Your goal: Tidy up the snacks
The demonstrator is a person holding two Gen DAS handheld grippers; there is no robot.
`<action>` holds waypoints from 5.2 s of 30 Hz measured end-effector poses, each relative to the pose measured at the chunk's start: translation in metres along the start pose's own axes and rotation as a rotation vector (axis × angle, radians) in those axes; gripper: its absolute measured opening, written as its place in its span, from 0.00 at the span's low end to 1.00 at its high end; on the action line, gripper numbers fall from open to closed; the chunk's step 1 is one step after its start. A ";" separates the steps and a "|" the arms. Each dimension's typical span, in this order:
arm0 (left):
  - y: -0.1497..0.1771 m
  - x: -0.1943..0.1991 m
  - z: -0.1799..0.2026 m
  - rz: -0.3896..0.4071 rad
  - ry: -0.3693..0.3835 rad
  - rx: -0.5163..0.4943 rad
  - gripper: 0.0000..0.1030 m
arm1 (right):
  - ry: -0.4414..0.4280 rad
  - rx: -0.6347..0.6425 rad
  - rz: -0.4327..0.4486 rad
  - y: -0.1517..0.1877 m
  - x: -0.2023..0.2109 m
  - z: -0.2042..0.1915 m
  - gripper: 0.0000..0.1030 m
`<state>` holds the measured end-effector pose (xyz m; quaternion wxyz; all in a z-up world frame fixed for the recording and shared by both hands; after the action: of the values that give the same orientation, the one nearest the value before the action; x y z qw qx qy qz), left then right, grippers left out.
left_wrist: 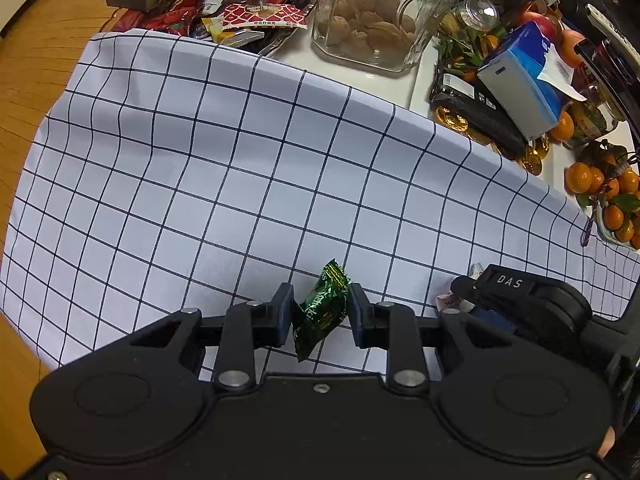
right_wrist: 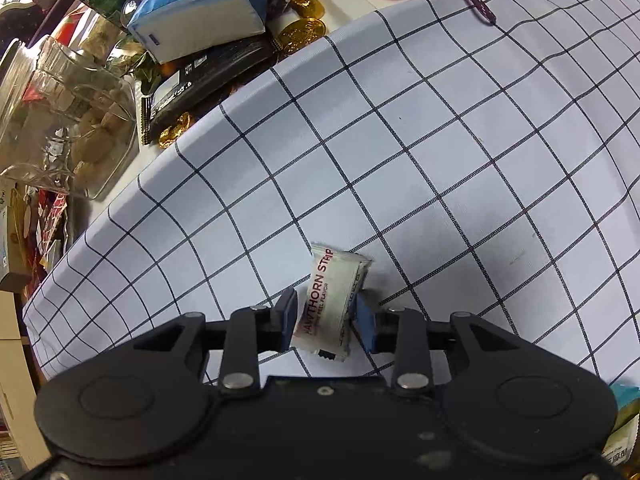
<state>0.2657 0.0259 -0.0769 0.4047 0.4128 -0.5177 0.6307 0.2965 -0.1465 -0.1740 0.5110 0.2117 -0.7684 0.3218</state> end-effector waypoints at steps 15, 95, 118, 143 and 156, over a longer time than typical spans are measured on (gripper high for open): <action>0.003 -0.005 0.003 0.011 -0.056 -0.047 0.36 | 0.085 0.251 0.080 0.014 0.007 -0.015 0.19; 0.203 0.070 0.009 0.376 0.054 -0.259 0.42 | -0.180 0.350 0.371 0.178 0.198 0.144 0.21; 0.208 0.069 0.014 0.359 0.026 -0.317 0.42 | -0.036 0.354 0.358 0.168 0.181 0.157 0.29; 0.215 0.068 0.004 0.317 0.013 -0.283 0.42 | 0.069 0.357 0.309 0.167 0.171 0.177 0.29; 0.217 0.069 0.009 0.336 0.005 -0.318 0.42 | 0.074 0.372 0.290 0.168 0.167 0.175 0.29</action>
<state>0.0404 -0.0069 -0.0801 0.3553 0.2500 -0.6712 0.6006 0.0080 -0.1520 -0.1142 0.4394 0.1775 -0.6989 0.5357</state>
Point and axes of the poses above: each gripper's, at about its wrist camera, not at the fingertips, and x roughly against the way its jaws point, z to its right, y to its underside, the point moved 7 cm from there along -x, roughly the way its jaws point, and after that the axes turned 8 degrees about z, right-handed, at the moved point
